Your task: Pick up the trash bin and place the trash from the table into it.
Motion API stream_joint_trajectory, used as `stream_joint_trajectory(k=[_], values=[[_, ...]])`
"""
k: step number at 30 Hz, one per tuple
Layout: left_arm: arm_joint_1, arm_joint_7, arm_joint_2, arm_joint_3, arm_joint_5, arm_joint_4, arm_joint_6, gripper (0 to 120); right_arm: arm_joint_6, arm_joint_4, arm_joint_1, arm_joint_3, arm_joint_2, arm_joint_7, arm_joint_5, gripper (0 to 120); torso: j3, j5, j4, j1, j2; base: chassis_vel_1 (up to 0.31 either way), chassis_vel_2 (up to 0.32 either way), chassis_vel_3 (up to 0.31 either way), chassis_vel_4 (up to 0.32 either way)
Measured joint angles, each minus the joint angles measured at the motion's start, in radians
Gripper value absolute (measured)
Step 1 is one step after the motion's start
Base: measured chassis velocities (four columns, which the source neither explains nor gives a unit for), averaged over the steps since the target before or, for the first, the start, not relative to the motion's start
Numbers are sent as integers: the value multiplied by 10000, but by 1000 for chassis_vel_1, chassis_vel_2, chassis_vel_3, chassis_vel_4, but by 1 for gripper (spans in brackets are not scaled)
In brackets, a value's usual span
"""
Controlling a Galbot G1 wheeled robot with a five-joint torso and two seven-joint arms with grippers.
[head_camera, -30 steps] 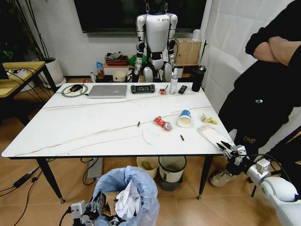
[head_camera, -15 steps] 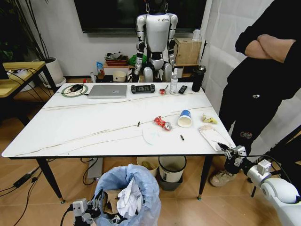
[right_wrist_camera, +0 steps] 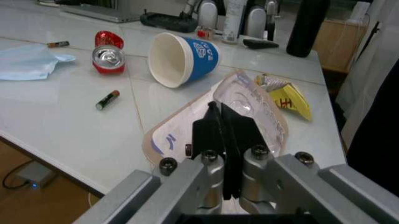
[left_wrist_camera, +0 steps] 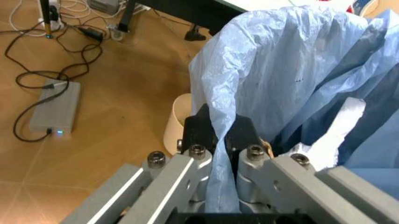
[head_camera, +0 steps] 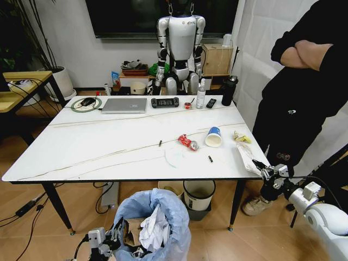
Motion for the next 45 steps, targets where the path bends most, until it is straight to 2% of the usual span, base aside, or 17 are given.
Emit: stream_joint_trajectory(k=[20, 39, 45], values=[[-304, -475, 41, 768, -133, -47, 376, 0, -54, -56, 978, -172, -425, -99, 868, 0, 0, 1, 0, 0, 0, 0, 0, 0, 0], [-1306, -773, -11, 1363, -441, 622, 650, 0, -64, 224, 1426, -447, -658, -266, 1445, 0, 1, -1, 0, 0, 0, 0, 0, 0, 0], [-1691, -832, 60, 1426, -621, 910, 726, 0, -78, 850, 1271, -447, -697, -265, 2022, 0, 1, 0, 0, 0, 0, 0, 0, 0, 0]])
